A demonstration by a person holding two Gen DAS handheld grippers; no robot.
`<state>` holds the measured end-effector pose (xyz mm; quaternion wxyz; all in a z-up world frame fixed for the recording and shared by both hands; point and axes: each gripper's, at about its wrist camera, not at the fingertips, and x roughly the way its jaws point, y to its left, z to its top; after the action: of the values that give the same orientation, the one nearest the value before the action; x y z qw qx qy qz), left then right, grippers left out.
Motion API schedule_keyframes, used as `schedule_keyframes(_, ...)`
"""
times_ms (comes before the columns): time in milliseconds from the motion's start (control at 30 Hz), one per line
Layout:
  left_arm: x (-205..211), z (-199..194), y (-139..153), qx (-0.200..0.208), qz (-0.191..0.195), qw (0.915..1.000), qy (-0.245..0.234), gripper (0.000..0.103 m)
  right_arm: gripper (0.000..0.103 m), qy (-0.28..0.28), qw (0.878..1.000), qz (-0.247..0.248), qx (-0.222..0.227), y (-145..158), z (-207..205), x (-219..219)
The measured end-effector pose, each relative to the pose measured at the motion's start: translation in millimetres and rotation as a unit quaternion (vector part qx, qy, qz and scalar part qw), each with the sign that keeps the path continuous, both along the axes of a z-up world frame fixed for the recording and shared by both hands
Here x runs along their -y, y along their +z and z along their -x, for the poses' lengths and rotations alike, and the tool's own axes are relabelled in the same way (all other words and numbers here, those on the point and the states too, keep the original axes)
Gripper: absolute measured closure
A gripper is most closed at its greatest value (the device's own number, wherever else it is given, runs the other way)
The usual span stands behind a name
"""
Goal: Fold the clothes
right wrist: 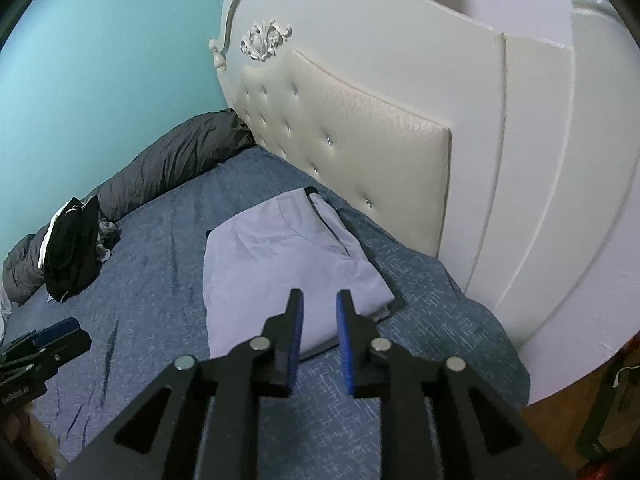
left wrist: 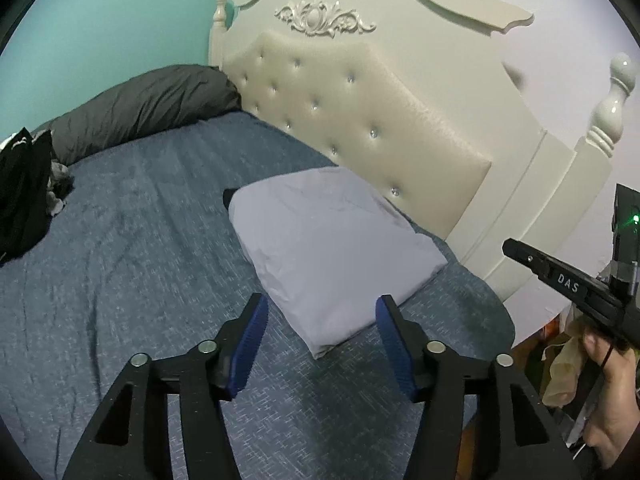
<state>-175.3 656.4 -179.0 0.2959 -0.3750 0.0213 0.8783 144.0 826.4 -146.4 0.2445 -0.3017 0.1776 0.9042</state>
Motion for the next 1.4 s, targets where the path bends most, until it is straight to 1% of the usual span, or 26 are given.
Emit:
schedule_keyframes(33, 2, -2, 3, -0.003, -0.001, 1.0000, 0.001, 0.038, 0.080, 0.000, 1.000, -0.001, 0.000, 2, -2, 3)
schedule_keyframes(100, 4, -7, 8, -0.008, -0.002, 1.0000, 0.002, 0.034, 0.068, 0.002, 1.000, -0.001, -0.003, 7, -7, 10)
schedule_keyframes(167, 6, -12, 13, -0.014, -0.001, 0.9999, 0.002, 0.031, 0.061, 0.003, 1.000, 0.001, -0.006, 11, -12, 17)
schedule_keyframes(267, 11, -20, 21, -0.027, 0.000, 0.9996, 0.001, 0.024, 0.060, 0.004, 1.000, -0.001, -0.008, 17, -18, 28)
schedule_keyframes(367, 17, -27, 29, -0.029, -0.006, 0.9995, 0.002, 0.023, 0.054, 0.009, 1.000, 0.001, -0.010, 24, -24, 40)
schedule_keyframes(433, 19, -32, 34, -0.032, -0.007, 0.9995, 0.000, 0.019, 0.051, 0.011, 1.000, 0.004, -0.014, 29, -28, 47)
schedule_keyframes(467, 20, -35, 37, -0.034, -0.008, 0.9994, -0.001, 0.017, 0.049, 0.011, 1.000, 0.004, -0.016, 32, -31, 51)
schedule_keyframes(500, 22, -37, 39, -0.038, -0.009, 0.9992, -0.002, 0.015, 0.043, 0.011, 1.000, 0.004, -0.018, 35, -33, 56)
schedule_keyframes(600, 28, -47, 47, -0.048, -0.012, 0.9988, -0.004, 0.013, 0.034, 0.003, 1.000, 0.001, -0.018, 41, -42, 67)
schedule_keyframes(733, 37, -59, 54, -0.053, -0.015, 0.9985, -0.008, 0.008, 0.030, -0.012, 1.000, -0.004, -0.013, 46, -54, 80)
schedule_keyframes(900, 52, -78, 62, -0.073, -0.014, 0.9972, -0.007, 0.001, 0.022, -0.026, 1.000, -0.009, -0.015, 53, -72, 95)
schedule_keyframes(967, 57, -87, 64, -0.081, -0.011, 0.9966, -0.011, 0.000, 0.017, -0.029, 0.999, -0.011, -0.016, 55, -80, 101)
schedule_keyframes(1067, 63, -98, 66, -0.084, -0.009, 0.9963, -0.017, 0.000, 0.013, -0.034, 0.999, -0.016, -0.018, 56, -90, 111)
schedule_keyframes(1167, 69, -108, 66, -0.086, -0.009, 0.9962, -0.014, 0.000, 0.007, -0.037, 0.999, -0.017, -0.026, 58, -100, 121)
schedule_keyframes(1400, 84, -127, 70, -0.090, -0.016, 0.9957, -0.014, 0.000, 0.005, -0.039, 0.999, -0.021, -0.031, 61, -120, 147)
